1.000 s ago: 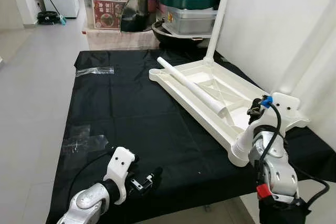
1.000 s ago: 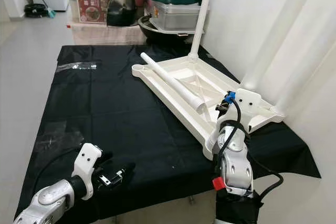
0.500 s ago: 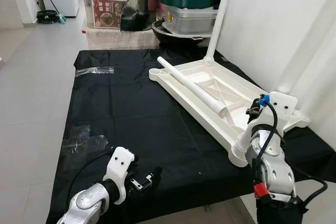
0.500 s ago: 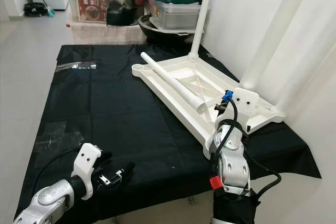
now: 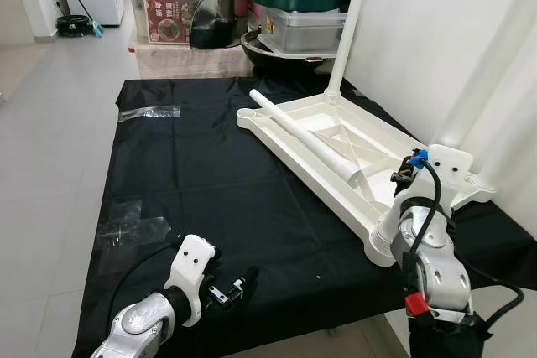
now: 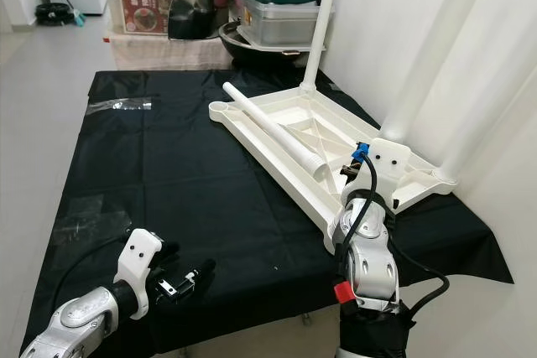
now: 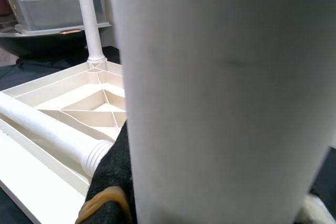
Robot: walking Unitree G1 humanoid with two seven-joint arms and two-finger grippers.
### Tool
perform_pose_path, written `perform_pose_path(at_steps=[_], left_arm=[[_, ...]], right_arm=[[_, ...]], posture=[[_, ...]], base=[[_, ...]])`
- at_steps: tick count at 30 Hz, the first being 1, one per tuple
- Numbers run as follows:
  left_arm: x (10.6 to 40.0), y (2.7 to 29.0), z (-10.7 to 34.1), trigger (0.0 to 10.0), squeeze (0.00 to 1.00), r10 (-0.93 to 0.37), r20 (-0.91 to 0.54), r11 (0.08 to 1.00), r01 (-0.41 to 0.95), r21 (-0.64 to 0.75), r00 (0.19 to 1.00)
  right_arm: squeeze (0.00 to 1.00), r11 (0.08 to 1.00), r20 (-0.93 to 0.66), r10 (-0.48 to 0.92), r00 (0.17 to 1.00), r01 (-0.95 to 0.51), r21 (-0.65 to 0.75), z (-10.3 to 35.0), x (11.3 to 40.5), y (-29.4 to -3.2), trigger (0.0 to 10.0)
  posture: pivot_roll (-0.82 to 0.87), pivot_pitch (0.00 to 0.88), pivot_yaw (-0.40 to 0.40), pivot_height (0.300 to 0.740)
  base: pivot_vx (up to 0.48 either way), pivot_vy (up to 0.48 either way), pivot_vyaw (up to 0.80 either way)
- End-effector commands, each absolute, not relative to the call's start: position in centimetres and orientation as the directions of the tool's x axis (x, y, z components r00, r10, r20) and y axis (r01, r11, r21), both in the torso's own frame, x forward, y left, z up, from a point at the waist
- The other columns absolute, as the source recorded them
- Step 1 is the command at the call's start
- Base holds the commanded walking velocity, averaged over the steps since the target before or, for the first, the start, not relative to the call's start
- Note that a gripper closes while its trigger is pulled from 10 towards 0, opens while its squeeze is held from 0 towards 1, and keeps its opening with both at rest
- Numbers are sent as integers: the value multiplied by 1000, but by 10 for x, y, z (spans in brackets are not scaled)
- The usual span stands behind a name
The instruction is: Building children table
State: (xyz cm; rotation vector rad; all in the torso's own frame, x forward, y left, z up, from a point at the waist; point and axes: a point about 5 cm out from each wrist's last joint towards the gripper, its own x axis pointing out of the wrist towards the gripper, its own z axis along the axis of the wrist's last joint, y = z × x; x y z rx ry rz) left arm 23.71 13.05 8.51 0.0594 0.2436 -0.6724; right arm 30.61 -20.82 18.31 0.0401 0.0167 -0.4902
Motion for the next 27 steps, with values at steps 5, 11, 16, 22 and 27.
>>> perform_pose_path(at_steps=[5, 11, 16, 22, 27], left_arm=[[236, 128, 80, 10000, 0, -613, -254, 778, 627, -31, 748], [236, 128, 79, 10000, 0, -614, -255, 777, 628, -31, 747], [237, 128, 79, 10000, 0, -617, -255, 775, 631, -32, 745], [237, 127, 78, 10000, 0, -618, -254, 774, 632, -34, 744], [237, 127, 78, 10000, 0, -618, -254, 774, 632, -34, 744]], right_arm=[[0, 874, -159, -485, 860, 485, -44, 156, 302, -214, 10000], [0, 876, -160, -481, 862, 482, -38, 157, 302, -213, 10000], [0, 879, -147, -475, 867, 477, -26, 164, 302, -211, 10000], [0, 878, -137, -476, 869, 477, -26, 167, 302, -213, 10000], [0, 878, -134, -476, 869, 478, -25, 167, 302, -214, 10000]], posture=[[-3, 0, -94, 740], [-3, 0, -92, 740], [-8, 0, -90, 740], [-12, 0, -89, 740], [-10, 0, -90, 740]], base=[[0, 0, 0], [0, 0, 0], [0, 0, 0], [0, 0, 0], [0, 0, 0]])
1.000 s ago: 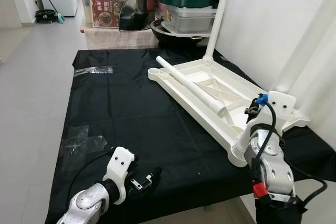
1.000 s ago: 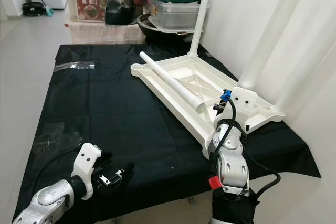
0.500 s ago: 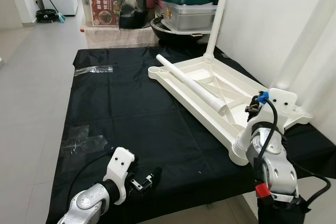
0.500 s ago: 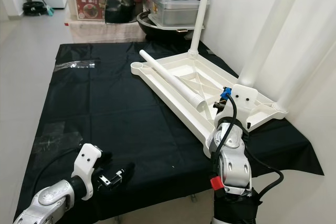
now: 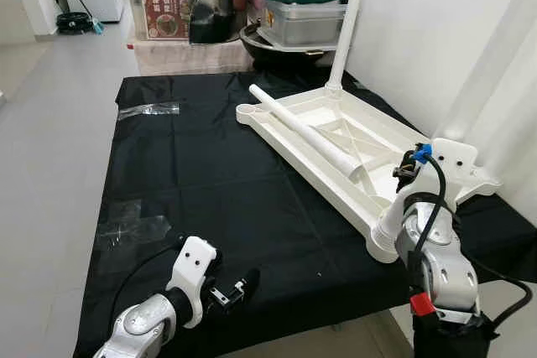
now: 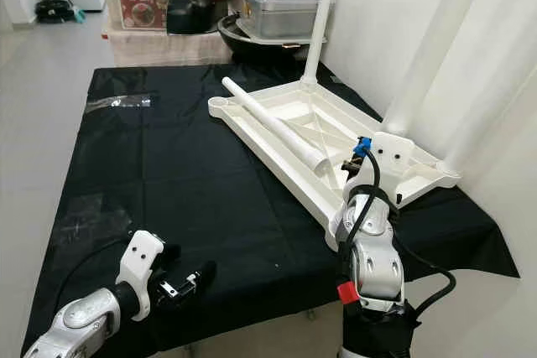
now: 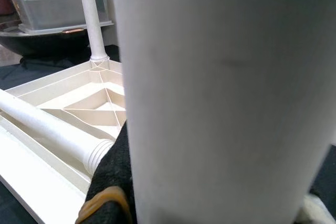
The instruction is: Building children table
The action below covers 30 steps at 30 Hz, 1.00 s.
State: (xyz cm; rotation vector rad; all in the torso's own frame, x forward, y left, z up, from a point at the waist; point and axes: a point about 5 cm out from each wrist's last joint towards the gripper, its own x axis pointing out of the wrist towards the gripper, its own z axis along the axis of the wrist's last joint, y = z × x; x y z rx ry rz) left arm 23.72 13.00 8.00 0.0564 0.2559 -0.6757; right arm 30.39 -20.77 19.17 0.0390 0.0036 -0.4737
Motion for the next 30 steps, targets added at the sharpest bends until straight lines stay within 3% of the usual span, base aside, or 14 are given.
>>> perform_pose_path(at_steps=[1, 6, 7, 8, 9, 11, 30], left_arm=[[237, 127, 78, 10000, 0, -618, -254, 774, 632, -34, 744], [237, 128, 78, 10000, 0, -618, -254, 775, 631, -34, 744], [237, 128, 78, 10000, 0, -618, -254, 774, 632, -34, 744], [237, 128, 78, 10000, 0, -618, -254, 774, 632, -34, 744], [237, 128, 78, 10000, 0, -619, -255, 774, 633, -33, 743], [237, 128, 78, 10000, 0, -619, -256, 773, 634, -33, 742], [238, 127, 77, 10000, 0, -624, -257, 769, 639, -35, 738]], right_arm=[[0, 878, -134, -476, 869, 478, -25, 167, 302, -214, 10000], [24, 881, -131, -471, 872, 473, -15, 169, 302, -213, 10000], [812, 882, -128, -469, 874, 471, -14, 169, 303, -212, 10000], [812, 883, -127, -468, 875, 470, -13, 170, 303, -212, 10000], [965, 885, -121, -464, 878, 466, -9, 171, 303, -211, 10000], [1000, 886, -112, -461, 880, 463, -8, 173, 302, -211, 10000], [1000, 910, 5, -414, 910, 414, -16, 199, 299, -214, 10000]], posture=[[-10, 0, -90, 740], [-8, 0, -89, 740], [-9, 0, -89, 740], [-9, 0, -89, 740], [-10, 0, -87, 740], [-10, 0, -86, 740], [-20, 0, -79, 740]], base=[[0, 0, 0], [0, 0, 0], [0, 0, 0], [0, 0, 0], [0, 0, 0], [0, 0, 0], [0, 0, 0]])
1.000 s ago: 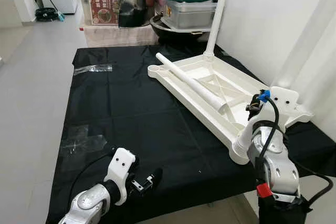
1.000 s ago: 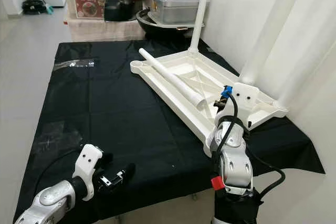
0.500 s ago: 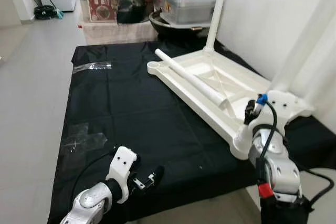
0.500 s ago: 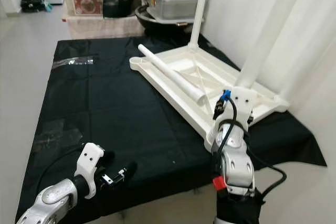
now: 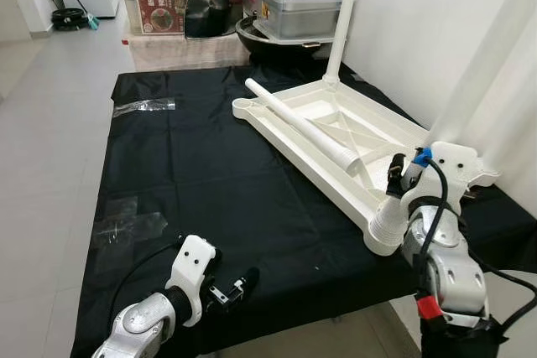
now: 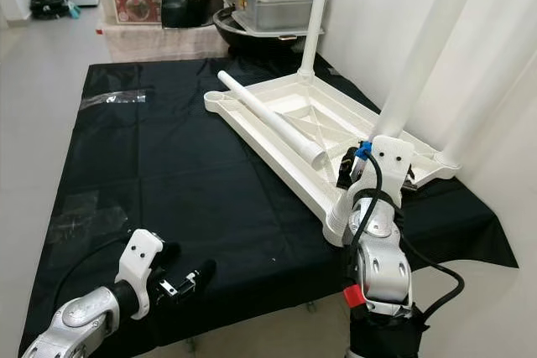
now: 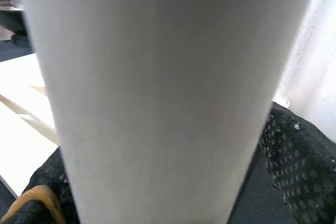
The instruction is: Building children table
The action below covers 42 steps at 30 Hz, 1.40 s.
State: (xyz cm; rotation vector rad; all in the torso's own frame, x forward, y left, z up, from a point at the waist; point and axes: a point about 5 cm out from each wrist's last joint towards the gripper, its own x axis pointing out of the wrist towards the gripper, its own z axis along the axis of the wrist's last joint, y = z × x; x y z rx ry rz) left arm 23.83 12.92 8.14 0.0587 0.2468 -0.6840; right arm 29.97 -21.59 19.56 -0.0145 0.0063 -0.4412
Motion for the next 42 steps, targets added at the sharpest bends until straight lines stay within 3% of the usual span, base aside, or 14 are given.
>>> perform_pose_path(at_steps=[1, 19, 34, 35, 36, 42], left_arm=[[238, 127, 77, 10000, 0, -625, -257, 768, 640, -35, 737], [237, 127, 78, 10000, 0, -636, -259, 760, 649, -42, 727], [238, 126, 76, 10000, 0, -640, -261, 756, 653, -48, 723], [238, 126, 76, 10000, 0, -641, -261, 755, 654, -48, 722], [238, 125, 76, 10000, 0, -642, -261, 754, 655, -48, 721], [238, 126, 75, 10000, 0, -643, -263, 753, 657, -45, 719]], right_arm=[[1000, 918, 15, -395, 918, 395, -20, 202, 299, -214, 10000], [1000, 948, 52, -301, 952, 304, -91, 214, 297, -226, 10000], [1000, 974, 102, -206, 973, 214, -70, 233, 295, -233, 10000], [878, 979, 105, -187, 977, 195, -68, 233, 295, -232, 10000], [0, 981, 111, -173, 979, 181, -65, 234, 294, -232, 10000], [0, 987, 134, -139, 981, 148, -62, 237, 294, -232, 10000]], posture=[[-21, 0, -78, 740], [-30, 0, -68, 740], [-41, 0, -64, 740], [-46, 0, -59, 740], [-46, 0, -58, 740], [-43, 0, -57, 740]], base=[[0, 0, 0], [0, 0, 0], [0, 0, 0], [0, 0, 0], [0, 0, 0], [0, 0, 0]])
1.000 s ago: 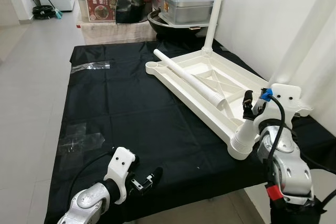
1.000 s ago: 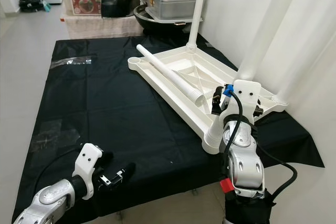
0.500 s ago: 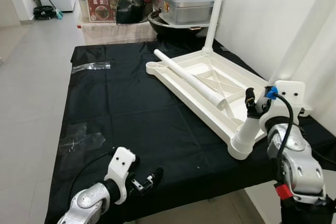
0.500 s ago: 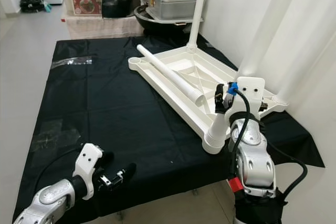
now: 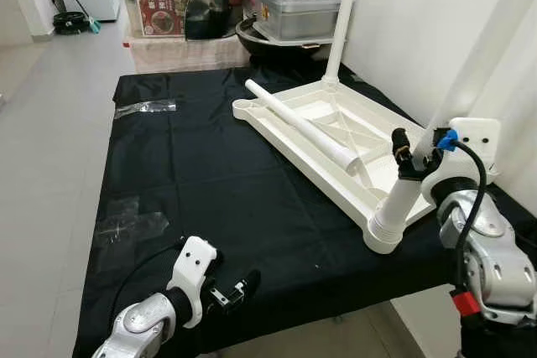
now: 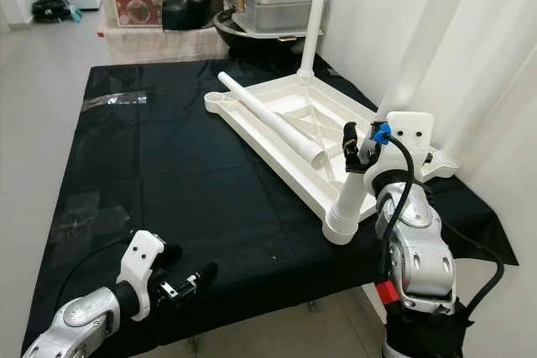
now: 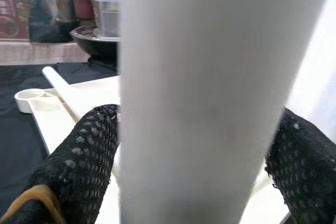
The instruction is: Building children table
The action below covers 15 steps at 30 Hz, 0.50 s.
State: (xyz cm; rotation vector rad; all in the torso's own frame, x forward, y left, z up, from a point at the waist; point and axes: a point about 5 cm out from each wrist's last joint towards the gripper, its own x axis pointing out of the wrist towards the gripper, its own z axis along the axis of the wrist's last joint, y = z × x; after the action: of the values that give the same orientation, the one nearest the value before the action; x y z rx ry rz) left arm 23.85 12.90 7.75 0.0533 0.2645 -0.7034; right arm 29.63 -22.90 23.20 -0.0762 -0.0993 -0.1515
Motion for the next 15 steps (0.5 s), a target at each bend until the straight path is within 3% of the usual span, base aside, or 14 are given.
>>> perform_pose_path(at_steps=[1, 15], left_arm=[[238, 126, 75, 10000, 0, -643, -263, 753, 657, -45, 719], [238, 125, 74, 10000, 0, -647, -266, 749, 661, -46, 714]], right_arm=[[0, 987, 134, -139, 981, 148, -62, 237, 294, -232, 10000], [0, 994, 115, -37, 993, 48, -95, 239, 294, -239, 10000]], posture=[[-43, 0, -57, 740], [-48, 0, -52, 740]], base=[[0, 0, 0], [0, 0, 0]])
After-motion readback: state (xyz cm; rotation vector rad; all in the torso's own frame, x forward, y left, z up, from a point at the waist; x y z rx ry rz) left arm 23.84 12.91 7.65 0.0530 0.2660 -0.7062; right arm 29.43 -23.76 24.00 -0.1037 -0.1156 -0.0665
